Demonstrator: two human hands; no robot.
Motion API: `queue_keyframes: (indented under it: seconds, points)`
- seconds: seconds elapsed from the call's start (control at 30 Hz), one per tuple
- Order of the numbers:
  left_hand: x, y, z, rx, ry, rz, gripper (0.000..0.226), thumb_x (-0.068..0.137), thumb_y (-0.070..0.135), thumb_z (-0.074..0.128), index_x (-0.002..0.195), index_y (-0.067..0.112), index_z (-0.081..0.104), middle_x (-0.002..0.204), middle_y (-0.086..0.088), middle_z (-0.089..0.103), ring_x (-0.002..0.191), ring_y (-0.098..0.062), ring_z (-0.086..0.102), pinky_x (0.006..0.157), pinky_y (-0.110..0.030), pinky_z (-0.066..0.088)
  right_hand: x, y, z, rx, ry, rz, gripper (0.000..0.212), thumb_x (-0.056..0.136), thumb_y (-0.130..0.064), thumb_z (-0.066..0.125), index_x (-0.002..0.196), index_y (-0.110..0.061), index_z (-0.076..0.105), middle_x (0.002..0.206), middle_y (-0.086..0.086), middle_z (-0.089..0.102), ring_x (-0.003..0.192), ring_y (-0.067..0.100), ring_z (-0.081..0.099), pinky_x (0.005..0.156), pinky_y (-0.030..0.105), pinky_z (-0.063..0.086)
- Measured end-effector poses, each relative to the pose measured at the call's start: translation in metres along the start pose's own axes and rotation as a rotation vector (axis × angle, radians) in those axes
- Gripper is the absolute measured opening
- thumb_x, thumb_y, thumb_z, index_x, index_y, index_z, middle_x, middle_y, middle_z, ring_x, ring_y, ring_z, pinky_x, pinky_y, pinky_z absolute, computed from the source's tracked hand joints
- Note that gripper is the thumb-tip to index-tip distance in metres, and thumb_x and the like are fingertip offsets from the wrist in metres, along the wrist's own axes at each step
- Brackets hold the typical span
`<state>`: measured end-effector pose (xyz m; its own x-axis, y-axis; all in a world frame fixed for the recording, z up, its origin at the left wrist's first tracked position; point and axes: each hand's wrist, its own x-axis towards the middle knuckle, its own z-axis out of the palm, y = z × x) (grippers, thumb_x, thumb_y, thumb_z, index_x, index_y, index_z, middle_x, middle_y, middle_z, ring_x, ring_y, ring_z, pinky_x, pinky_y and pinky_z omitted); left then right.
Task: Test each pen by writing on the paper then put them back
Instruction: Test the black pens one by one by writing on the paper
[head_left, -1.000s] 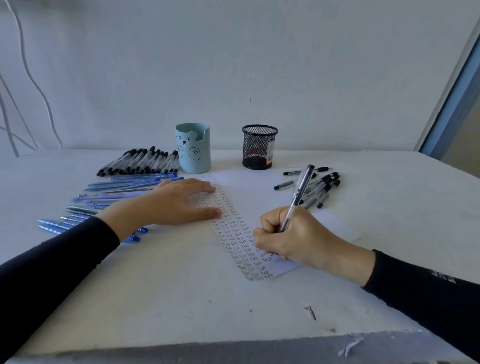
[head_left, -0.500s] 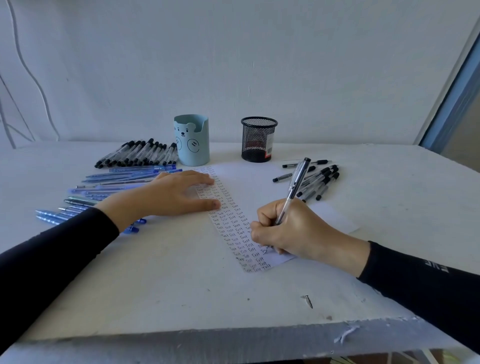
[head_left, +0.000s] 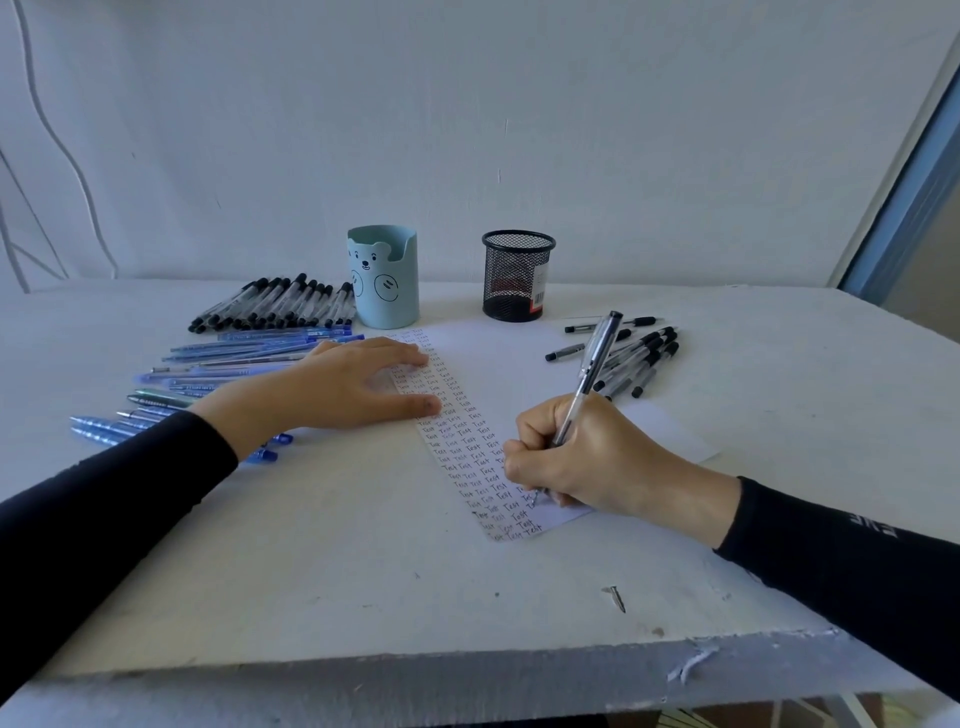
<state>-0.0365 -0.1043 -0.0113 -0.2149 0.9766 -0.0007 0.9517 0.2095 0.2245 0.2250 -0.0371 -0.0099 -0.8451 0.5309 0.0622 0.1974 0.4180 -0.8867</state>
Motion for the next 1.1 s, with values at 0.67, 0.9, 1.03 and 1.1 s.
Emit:
queue_keyframes:
  seconds: [0.67, 0.9, 1.03, 1.1]
  points:
    - [0.0, 0.001, 0.0, 0.008, -0.005, 0.004, 0.1, 0.054, 0.098, 0.026, 0.14, 0.048, 0.037, 0.151, 0.023, 0.032, 0.14, -0.008, 0.029, 0.119, -0.044, 0.016, 0.005, 0.009, -0.003, -0.032, 0.001, -0.062, 0.046, 0.084, 0.003, 0.064, 0.05, -0.011, 0.037, 0.043, -0.011, 0.048, 0.045, 0.007, 0.049, 0.042, 0.02, 0.037]
    - [0.0, 0.0, 0.0, 0.012, -0.01, 0.015, 0.102, 0.054, 0.099, 0.026, 0.141, 0.048, 0.035, 0.151, 0.023, 0.032, 0.141, -0.008, 0.029, 0.119, -0.043, 0.016, 0.006, 0.011, -0.004, -0.027, 0.025, -0.079, 0.05, 0.089, -0.003, 0.062, 0.046, -0.015, 0.041, 0.044, -0.009, 0.047, 0.047, 0.007, 0.052, 0.044, 0.016, 0.039]
    - [0.0, -0.001, 0.001, 0.003, 0.002, 0.032, 0.102, 0.054, 0.098, 0.027, 0.141, 0.046, 0.037, 0.15, 0.024, 0.033, 0.141, -0.007, 0.028, 0.119, -0.039, 0.015, 0.01, 0.0, -0.012, 0.003, 0.028, -0.162, 0.052, 0.1, -0.023, 0.053, 0.05, -0.014, 0.051, 0.046, 0.0, 0.05, 0.049, 0.012, 0.05, 0.056, 0.017, 0.042]
    - [0.001, -0.002, 0.001, 0.014, 0.002, 0.038, 0.098, 0.058, 0.097, 0.027, 0.141, 0.046, 0.037, 0.15, 0.024, 0.033, 0.14, -0.007, 0.029, 0.119, -0.039, 0.014, 0.014, -0.01, -0.017, 0.005, 0.052, -0.195, 0.038, 0.096, -0.04, 0.051, 0.071, -0.012, 0.055, 0.041, -0.003, 0.044, 0.04, 0.011, 0.042, 0.05, 0.018, 0.039]
